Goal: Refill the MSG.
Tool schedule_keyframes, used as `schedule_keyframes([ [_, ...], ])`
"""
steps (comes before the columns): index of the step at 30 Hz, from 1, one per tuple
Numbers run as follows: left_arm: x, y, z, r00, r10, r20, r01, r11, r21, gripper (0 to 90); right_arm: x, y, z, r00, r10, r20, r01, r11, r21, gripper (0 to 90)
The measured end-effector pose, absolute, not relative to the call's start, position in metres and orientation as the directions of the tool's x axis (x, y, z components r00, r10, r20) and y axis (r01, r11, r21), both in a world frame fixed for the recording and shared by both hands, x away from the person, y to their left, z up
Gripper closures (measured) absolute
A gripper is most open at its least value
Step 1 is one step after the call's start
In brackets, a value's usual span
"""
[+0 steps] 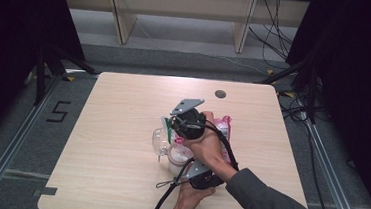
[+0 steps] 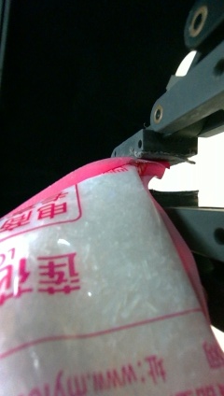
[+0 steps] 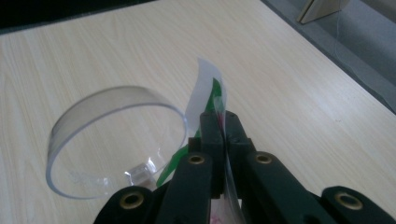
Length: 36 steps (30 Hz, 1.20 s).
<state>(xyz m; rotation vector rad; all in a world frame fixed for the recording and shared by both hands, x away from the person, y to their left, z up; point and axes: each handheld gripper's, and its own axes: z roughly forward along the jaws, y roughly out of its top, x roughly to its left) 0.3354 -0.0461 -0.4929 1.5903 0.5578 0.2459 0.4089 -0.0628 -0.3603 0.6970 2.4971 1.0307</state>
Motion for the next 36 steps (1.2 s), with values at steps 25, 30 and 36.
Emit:
schedule_keyframes([
  [25,0.338,-0.052,-0.496,0.854,0.491,-0.173,0.196,0.005,0.981,77.0,0.412,-0.069,-0.361,-0.808,0.580,-0.109,0.323,0.589,0.741,90.0],
  [30,0.338,-0.053,-0.498,0.856,0.485,-0.176,0.206,-0.008,0.979,76.9,0.412,-0.075,-0.361,-0.805,0.588,-0.076,0.340,0.563,0.753,90.0],
  [36,0.336,-0.053,-0.503,0.838,0.516,-0.175,0.222,-0.031,0.974,76.8,0.413,-0.085,-0.360,-0.800,0.598,-0.049,0.346,0.526,0.777,90.0],
])
